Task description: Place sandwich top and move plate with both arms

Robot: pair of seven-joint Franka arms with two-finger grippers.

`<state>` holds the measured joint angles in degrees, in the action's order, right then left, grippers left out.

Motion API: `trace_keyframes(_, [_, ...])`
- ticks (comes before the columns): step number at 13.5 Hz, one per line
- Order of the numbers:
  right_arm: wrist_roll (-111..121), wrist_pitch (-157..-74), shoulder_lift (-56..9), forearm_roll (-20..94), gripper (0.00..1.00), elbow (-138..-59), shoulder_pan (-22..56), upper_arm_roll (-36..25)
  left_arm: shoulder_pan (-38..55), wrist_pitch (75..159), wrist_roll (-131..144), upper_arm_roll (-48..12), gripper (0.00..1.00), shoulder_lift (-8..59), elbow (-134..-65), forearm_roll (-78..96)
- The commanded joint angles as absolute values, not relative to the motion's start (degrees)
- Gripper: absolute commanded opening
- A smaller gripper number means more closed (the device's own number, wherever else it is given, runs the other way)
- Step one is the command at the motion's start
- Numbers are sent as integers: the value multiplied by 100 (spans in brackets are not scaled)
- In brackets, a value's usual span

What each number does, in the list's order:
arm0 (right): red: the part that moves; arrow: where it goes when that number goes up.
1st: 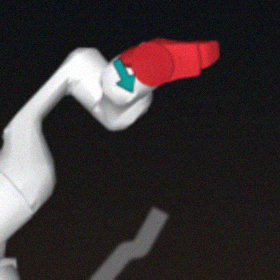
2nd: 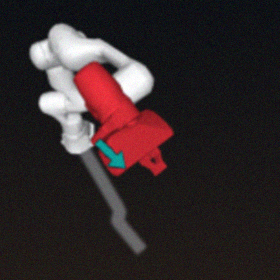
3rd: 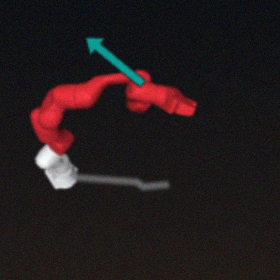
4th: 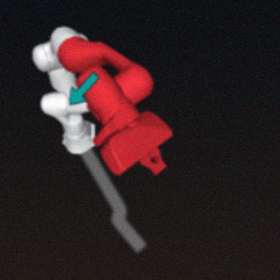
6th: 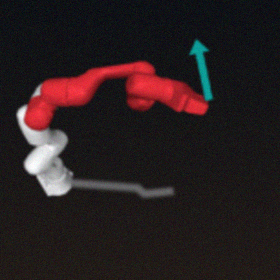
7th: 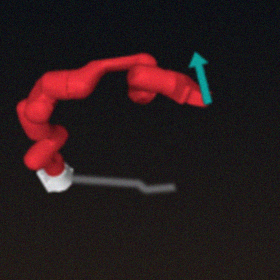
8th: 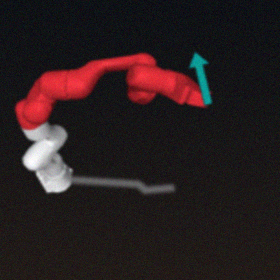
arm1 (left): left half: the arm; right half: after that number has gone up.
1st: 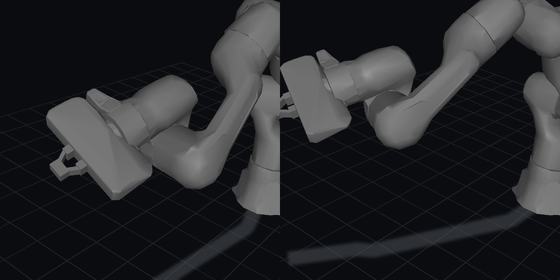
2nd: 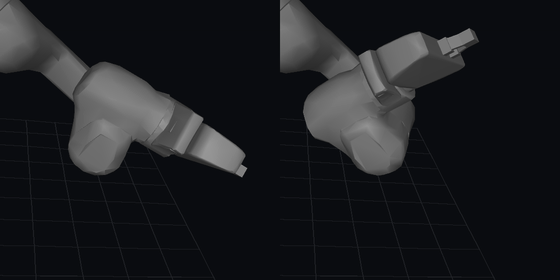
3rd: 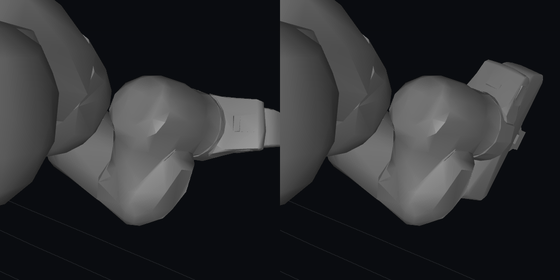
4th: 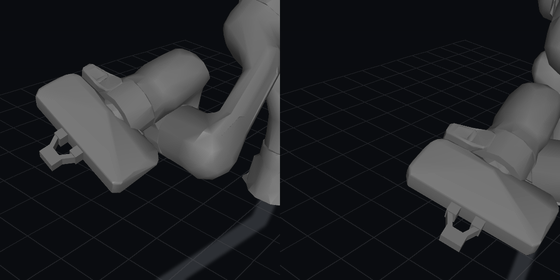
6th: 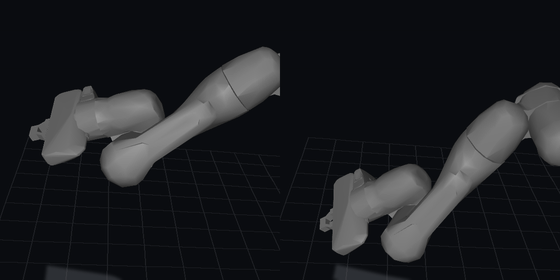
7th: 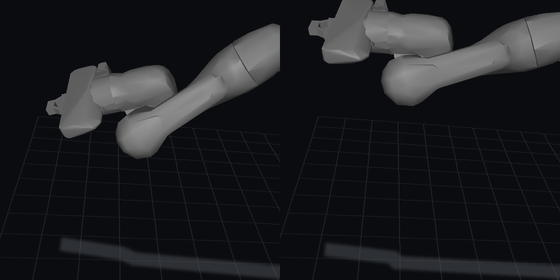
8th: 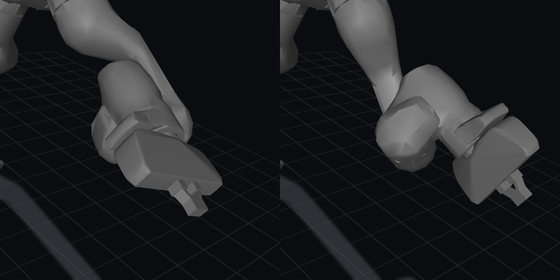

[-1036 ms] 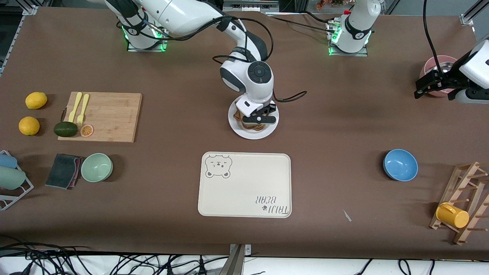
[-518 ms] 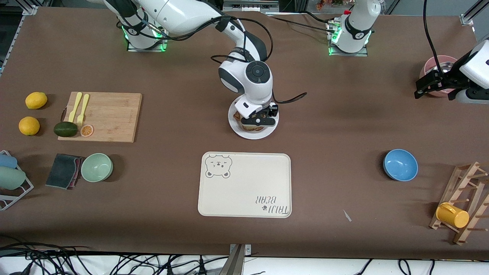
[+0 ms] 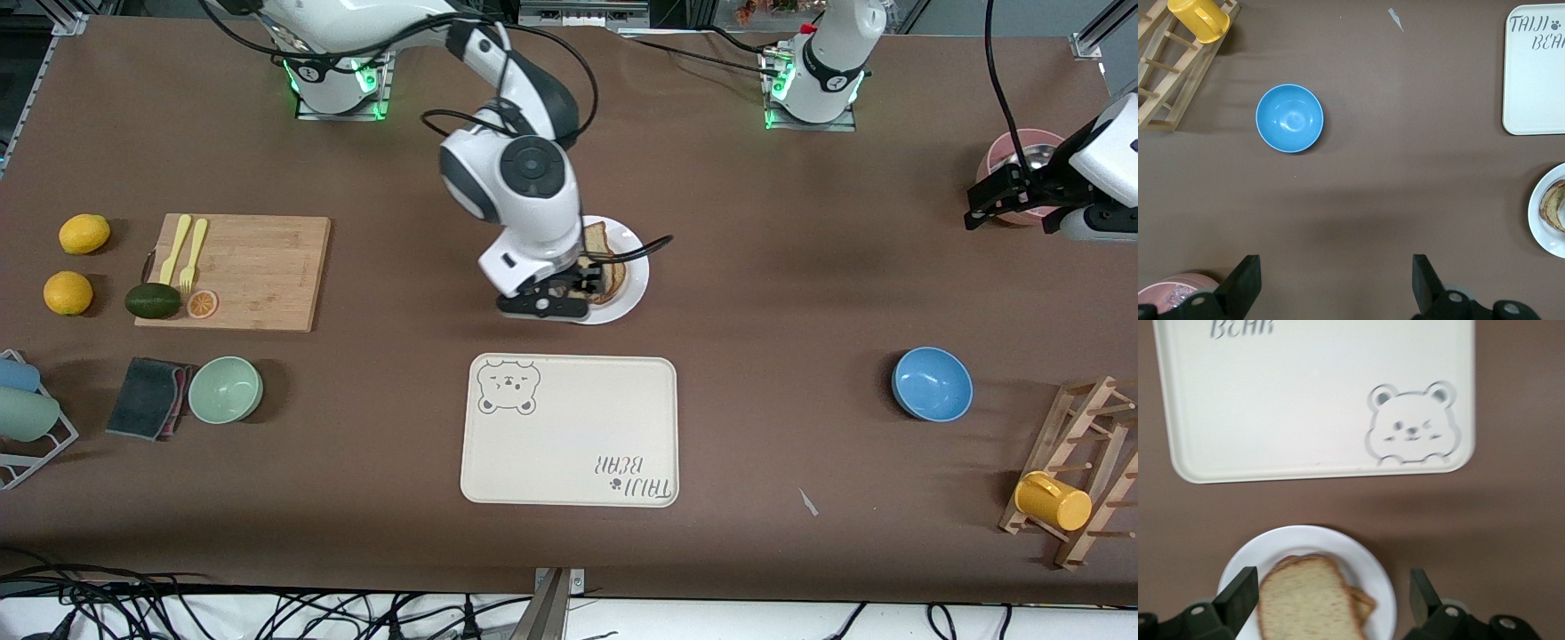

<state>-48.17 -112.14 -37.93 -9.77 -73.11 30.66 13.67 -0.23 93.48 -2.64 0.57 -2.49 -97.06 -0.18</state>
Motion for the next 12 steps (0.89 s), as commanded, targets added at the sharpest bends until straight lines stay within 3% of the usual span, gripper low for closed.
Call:
trace_keyframes(1, [-4116,-10811,-3481,-984,100,-7409,2638,1415,-53,9351,-325,44,100,-141,-9607,-70])
trace_keyframes(8, [-1595,-9951,-2796,-599,100,-7444,1040,1389,-53,9554,-316,44,99,0,-9782,-44])
trace_keyframes(12, [-171,-9597,-2191,-309,100,-7872,529,854,-61,9571,-325,44,99,26,-9791,140])
